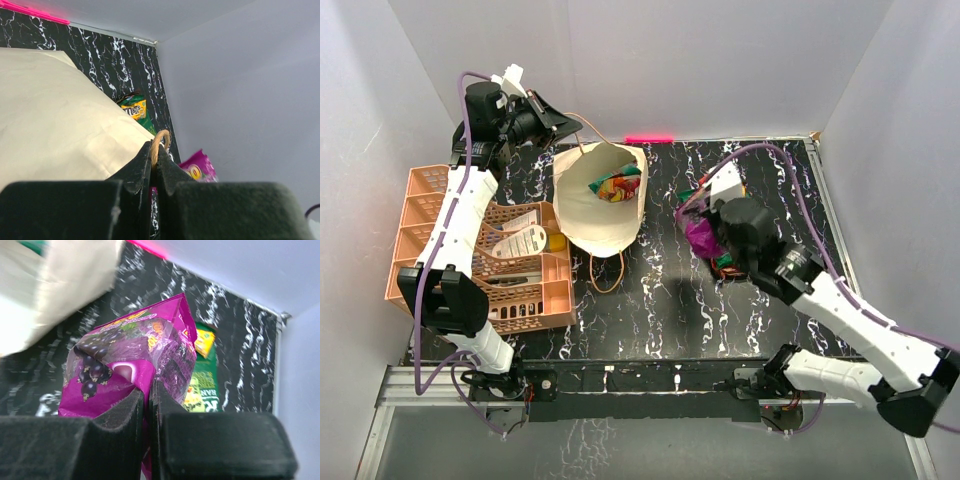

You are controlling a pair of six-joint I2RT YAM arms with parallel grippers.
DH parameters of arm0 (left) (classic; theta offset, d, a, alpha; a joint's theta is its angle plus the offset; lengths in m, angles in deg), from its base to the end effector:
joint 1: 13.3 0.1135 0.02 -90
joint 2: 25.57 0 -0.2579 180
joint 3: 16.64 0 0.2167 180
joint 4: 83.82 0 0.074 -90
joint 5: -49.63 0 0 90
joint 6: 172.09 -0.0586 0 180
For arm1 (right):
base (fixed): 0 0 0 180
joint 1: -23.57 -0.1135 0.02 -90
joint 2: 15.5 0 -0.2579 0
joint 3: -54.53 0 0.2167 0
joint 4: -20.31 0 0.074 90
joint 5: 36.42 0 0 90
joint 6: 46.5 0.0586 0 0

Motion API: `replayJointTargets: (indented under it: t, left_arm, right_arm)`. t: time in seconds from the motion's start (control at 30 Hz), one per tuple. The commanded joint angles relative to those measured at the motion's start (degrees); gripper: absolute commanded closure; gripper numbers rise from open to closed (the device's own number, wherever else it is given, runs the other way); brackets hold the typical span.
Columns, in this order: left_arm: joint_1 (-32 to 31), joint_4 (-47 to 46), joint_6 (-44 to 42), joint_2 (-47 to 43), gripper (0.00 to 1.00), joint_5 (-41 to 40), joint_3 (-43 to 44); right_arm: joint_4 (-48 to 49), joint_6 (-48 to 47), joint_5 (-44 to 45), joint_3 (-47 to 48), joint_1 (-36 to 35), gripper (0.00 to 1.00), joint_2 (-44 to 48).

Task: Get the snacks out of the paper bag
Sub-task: Place the snack at the center of the board.

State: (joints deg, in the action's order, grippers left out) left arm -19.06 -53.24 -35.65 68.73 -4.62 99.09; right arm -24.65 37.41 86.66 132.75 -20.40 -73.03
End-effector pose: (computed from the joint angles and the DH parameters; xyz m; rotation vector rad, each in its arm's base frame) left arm 0.3558 -0.0703 0.4305 -0.1611 1.8496 -1.1894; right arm 0.1636 0.1134 0.3570 -0.4711 1.8662 -0.1346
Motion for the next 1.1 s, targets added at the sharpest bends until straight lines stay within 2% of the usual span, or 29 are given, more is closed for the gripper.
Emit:
replayJointTargets:
  t: [0.0,0.1,0.2,0.33,0.63,1.07]
  left_arm:
    - [0.0,-0.7,0.1,-1.1,1.00,0.4,2.2]
    - [0.0,-0.5,0.3,-0.9,1.00,0.8,2.7]
    - [0.0,-0.2,0.0,-0.9,1.00,0.9,3.2]
    - [0.0,0.0,0.0,-0.9,1.00,1.0,3.6]
    - [0.0,-1.4,1.0,-0.5,1.00,2.1,3.3]
    - [0.0,-1.6,1.1,-0.2,1.00,2.2,2.9]
  right_arm:
    - [17.2,-6.2,-17.2,-2.8,19.2,0.92,1.3]
    - [21.9,-5.3,-34.0,-3.4,30.2,0.92,-1.8]
    - [25.9,-2.8,-49.2,-2.5,37.7,0.92,-7.3]
    - [33.2,-0.4,-59.0,-2.1,42.0,0.92,-13.0]
    - [41.2,3.2,-65.4,0.9,46.1,0.92,-23.7]
    - [52.4,6.0,-69.4,-8.1,50.4,0.92,-26.0]
